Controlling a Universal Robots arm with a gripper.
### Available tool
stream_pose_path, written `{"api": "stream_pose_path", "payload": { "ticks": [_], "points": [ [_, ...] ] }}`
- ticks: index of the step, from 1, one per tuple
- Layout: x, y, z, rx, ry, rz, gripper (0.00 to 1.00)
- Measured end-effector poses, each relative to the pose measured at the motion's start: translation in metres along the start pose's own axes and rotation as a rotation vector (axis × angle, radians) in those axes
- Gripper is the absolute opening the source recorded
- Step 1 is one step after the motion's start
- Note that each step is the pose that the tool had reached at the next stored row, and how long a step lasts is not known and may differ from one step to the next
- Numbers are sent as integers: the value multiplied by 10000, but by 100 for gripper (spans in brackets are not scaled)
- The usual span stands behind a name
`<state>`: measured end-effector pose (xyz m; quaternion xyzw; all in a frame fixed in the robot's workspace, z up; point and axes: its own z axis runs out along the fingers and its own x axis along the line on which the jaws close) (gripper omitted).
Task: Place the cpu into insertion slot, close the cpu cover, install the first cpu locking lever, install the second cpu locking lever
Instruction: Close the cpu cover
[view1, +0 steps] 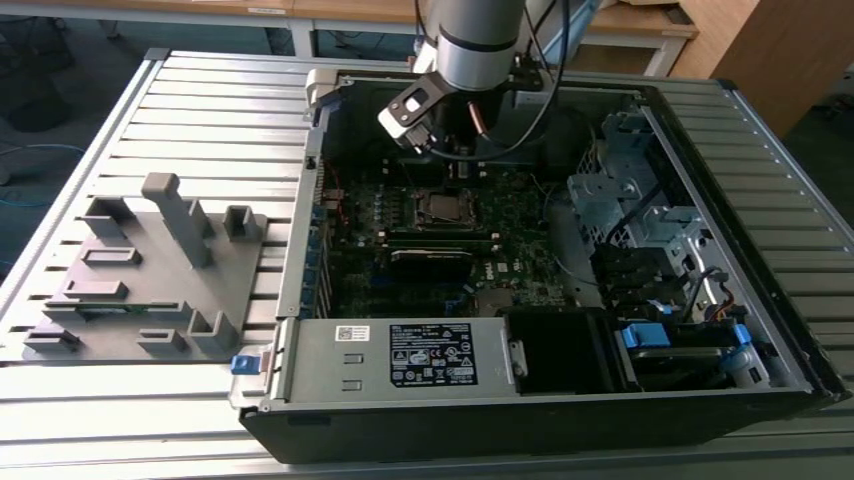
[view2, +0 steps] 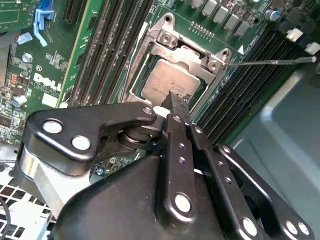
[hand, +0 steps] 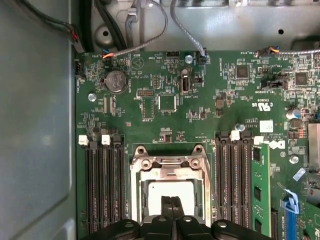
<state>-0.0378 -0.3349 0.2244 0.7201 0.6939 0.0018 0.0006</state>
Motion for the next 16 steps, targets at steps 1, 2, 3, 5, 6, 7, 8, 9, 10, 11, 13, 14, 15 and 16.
{"api": "stream_pose_path", "payload": {
  "ticks": [1,2,3,5,6,7,8,9,10,11,13,14,15,16],
  "points": [
    [0,-6,3,1,-1,0,10],
    [-1,-15,6,1,-1,0,10],
    [-1,-26,10,0,0,0,10],
    [-1,-42,14,0,1,1,10],
    [-1,-44,14,0,0,1,10],
    [-1,-44,14,1,-1,-1,10],
    [-2,-44,14,1,-1,-1,10],
    [-2,-45,14,0,0,0,10],
    [-2,-45,14,0,1,1,10],
    [-2,-45,14,0,0,0,10],
    [-2,-46,15,0,0,0,10],
    [-1,-46,15,0,0,1,10],
    [-2,-46,15,0,1,0,10],
    [-2,-46,15,0,0,0,10]
  ]
}}
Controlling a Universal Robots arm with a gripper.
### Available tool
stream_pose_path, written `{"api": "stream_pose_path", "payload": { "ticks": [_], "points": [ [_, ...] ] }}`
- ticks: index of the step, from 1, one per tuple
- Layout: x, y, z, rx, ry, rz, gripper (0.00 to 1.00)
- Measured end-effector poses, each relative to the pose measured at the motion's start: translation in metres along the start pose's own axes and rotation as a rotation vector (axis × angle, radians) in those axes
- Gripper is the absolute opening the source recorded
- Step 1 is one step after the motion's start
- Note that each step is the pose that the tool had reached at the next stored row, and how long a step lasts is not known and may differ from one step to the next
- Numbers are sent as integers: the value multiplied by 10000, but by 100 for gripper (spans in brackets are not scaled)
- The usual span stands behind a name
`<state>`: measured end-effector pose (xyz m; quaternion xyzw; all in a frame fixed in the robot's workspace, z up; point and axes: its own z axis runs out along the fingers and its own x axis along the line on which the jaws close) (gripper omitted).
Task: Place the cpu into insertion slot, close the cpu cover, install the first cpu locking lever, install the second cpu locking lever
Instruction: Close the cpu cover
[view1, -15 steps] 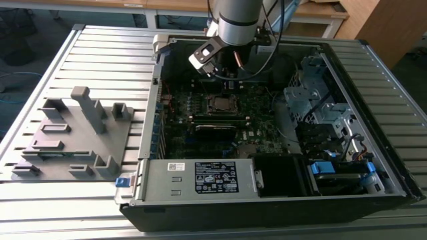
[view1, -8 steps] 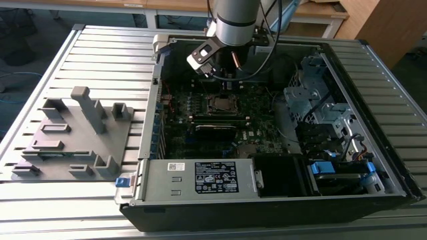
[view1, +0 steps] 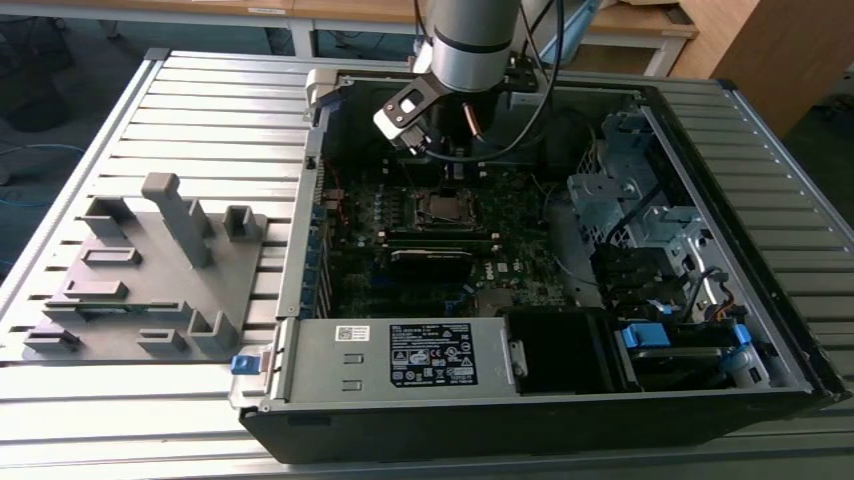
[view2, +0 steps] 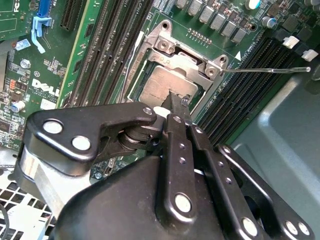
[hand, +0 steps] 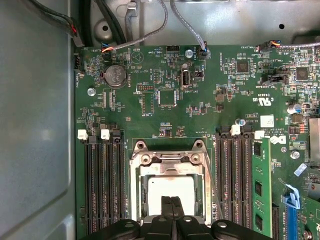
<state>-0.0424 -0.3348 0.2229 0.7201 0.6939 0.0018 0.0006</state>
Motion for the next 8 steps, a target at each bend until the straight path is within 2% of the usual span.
{"api": "stream_pose_path", "payload": {
  "ticks": [8],
  "points": [
    [0,0,0,0,1,-260,10]
  ]
}}
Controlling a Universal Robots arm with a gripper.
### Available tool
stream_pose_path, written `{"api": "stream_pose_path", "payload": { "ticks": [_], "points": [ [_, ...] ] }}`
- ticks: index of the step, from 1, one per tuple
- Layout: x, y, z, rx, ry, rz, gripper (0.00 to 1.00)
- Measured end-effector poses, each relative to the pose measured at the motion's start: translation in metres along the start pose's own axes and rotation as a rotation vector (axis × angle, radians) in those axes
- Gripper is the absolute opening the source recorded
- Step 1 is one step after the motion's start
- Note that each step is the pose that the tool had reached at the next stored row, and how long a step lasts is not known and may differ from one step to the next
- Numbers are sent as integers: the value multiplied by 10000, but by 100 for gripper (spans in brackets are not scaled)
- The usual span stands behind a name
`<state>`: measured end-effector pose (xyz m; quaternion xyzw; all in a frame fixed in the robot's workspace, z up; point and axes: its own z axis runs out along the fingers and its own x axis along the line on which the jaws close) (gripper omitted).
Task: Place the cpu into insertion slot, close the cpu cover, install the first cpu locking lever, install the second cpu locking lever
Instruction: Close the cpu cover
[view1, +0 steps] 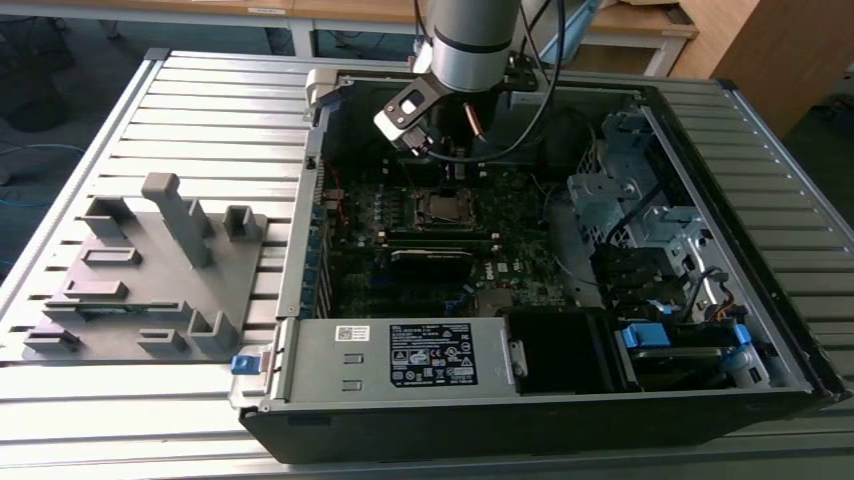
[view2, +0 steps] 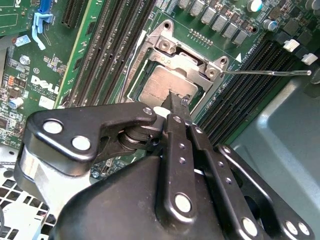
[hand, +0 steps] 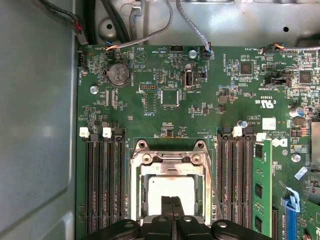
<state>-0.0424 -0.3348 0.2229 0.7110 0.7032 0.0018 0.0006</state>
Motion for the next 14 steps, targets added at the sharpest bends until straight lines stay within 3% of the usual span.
{"api": "stream_pose_path", "payload": {
  "ticks": [5,9,14],
  "points": [
    [0,0,0,0,0,-68,10],
    [0,0,0,1,2,-552,10],
    [0,0,0,1,2,-581,10]
  ]
}}
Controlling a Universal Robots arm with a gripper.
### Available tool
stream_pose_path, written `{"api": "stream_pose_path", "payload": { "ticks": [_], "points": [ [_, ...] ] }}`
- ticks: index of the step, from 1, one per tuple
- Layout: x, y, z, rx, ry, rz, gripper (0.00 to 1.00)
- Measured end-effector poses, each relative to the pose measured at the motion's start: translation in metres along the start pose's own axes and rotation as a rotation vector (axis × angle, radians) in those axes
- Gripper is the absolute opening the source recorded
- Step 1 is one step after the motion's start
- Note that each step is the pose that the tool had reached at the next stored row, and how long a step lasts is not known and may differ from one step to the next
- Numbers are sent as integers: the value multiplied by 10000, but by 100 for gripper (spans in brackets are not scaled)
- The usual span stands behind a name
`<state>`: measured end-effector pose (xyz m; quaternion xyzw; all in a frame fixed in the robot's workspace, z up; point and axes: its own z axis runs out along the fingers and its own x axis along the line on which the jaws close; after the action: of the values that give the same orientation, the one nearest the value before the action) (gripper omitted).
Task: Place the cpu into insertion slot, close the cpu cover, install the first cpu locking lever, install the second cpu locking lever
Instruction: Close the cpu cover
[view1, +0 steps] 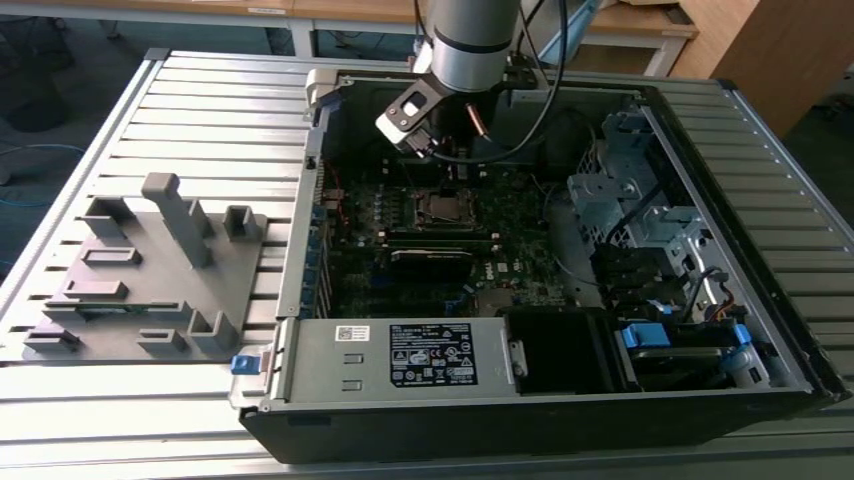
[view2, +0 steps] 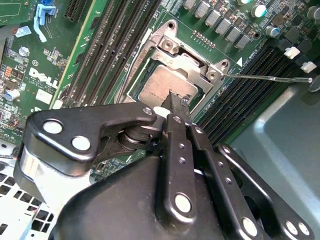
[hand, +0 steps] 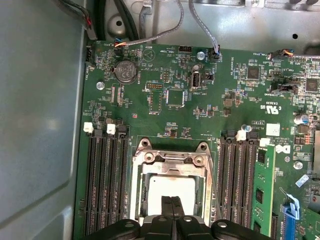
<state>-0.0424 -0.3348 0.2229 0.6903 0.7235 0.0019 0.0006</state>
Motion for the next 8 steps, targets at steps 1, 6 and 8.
{"api": "stream_pose_path", "payload": {
  "ticks": [1,6,8],
  "points": [
    [0,0,0,0,0,-30,10],
    [0,0,0,1,2,-617,10],
    [0,0,0,1,3,-620,10]
  ]
}}
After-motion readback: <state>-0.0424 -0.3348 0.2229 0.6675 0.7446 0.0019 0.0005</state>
